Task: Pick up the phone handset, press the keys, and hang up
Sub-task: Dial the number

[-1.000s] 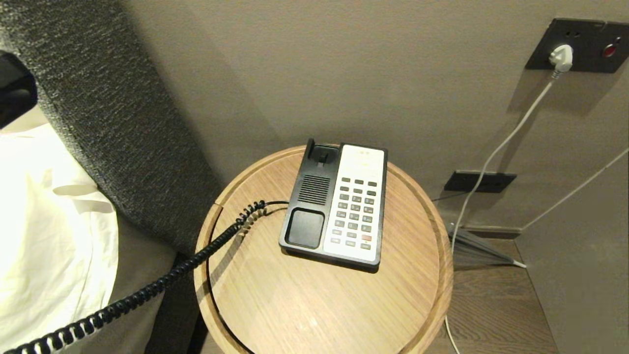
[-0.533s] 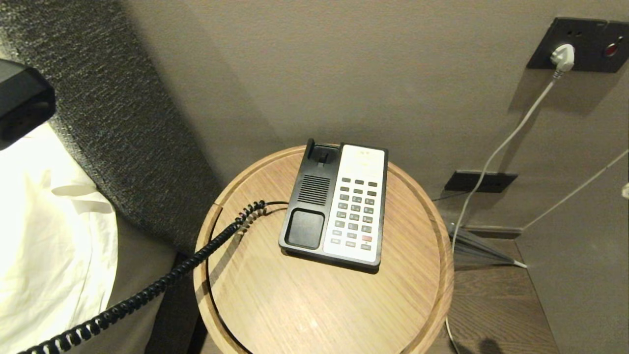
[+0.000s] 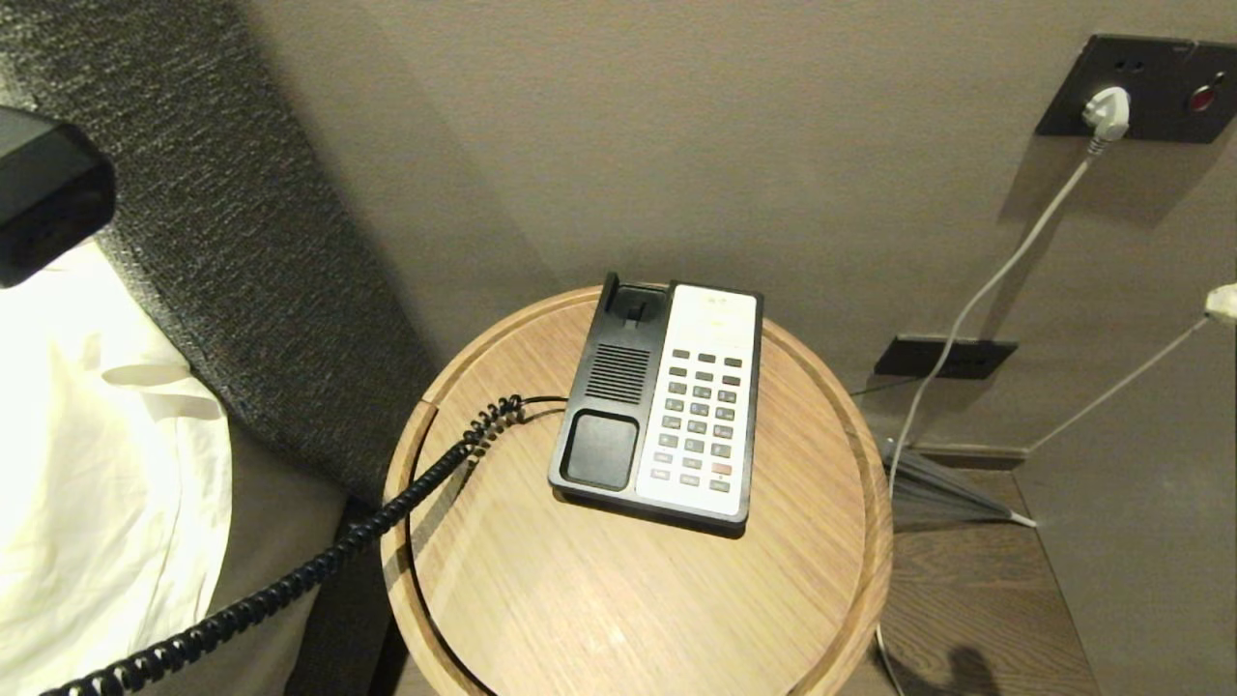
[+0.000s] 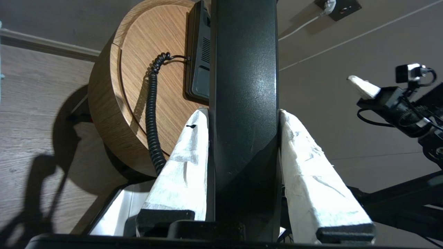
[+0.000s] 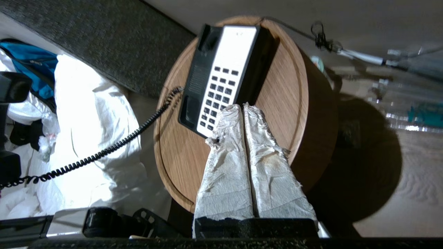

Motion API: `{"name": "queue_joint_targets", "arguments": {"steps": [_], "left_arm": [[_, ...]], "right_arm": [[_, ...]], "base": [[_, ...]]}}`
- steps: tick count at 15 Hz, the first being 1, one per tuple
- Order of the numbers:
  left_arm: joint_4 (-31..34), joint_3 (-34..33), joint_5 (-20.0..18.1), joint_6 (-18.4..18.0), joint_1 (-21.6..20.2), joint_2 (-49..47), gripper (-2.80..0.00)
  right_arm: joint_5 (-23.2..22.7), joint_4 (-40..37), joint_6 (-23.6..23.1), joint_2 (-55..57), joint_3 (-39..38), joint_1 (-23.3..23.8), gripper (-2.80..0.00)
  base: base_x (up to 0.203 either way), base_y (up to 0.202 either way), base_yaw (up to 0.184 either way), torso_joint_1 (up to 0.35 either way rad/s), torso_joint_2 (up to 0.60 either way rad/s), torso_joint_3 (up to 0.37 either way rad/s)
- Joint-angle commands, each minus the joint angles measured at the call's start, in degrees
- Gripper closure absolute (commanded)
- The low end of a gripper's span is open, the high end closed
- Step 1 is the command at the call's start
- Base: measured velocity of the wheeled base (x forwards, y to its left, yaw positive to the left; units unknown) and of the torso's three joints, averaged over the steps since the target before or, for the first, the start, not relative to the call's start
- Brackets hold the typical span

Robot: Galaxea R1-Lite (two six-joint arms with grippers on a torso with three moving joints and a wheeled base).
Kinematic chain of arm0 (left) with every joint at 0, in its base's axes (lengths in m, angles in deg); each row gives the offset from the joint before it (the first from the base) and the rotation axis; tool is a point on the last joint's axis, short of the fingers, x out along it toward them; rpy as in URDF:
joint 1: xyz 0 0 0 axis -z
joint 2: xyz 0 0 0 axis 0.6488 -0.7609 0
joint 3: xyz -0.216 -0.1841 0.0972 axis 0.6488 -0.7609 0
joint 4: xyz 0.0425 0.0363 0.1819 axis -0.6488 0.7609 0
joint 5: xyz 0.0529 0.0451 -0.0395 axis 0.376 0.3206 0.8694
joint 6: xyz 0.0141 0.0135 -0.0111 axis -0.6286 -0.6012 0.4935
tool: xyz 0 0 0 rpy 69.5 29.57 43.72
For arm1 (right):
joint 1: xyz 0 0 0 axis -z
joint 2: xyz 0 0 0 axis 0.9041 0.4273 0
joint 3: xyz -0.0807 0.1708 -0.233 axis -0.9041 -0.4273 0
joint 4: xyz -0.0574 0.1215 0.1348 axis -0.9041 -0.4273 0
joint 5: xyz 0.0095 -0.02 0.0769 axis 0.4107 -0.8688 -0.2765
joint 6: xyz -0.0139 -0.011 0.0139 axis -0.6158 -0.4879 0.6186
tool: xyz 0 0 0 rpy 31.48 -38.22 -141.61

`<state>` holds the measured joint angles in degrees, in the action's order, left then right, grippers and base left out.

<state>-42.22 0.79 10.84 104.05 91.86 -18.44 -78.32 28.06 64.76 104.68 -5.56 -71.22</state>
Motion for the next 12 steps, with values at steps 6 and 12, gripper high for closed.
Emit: {"name": "queue_joint_targets", "arguments": {"steps": [6, 12], "left_arm": [[-0.4, -0.5, 0.1, 0.1, 0.0, 0.4, 0.0], [-0.7, -0.4, 0.2, 0.1, 0.0, 0.2, 0.0]], "right_arm": [[1.5, -0.1, -1.7, 0.7, 0.3, 0.1, 0.0], [16.4, -2.1, -7.9, -5.1, 2.1, 0.0, 0.0]], "base": [[0.0, 0.0, 0.0, 0.0, 0.0, 0.0], [0.0, 0.0, 0.0, 0.0, 0.0, 0.0]]}}
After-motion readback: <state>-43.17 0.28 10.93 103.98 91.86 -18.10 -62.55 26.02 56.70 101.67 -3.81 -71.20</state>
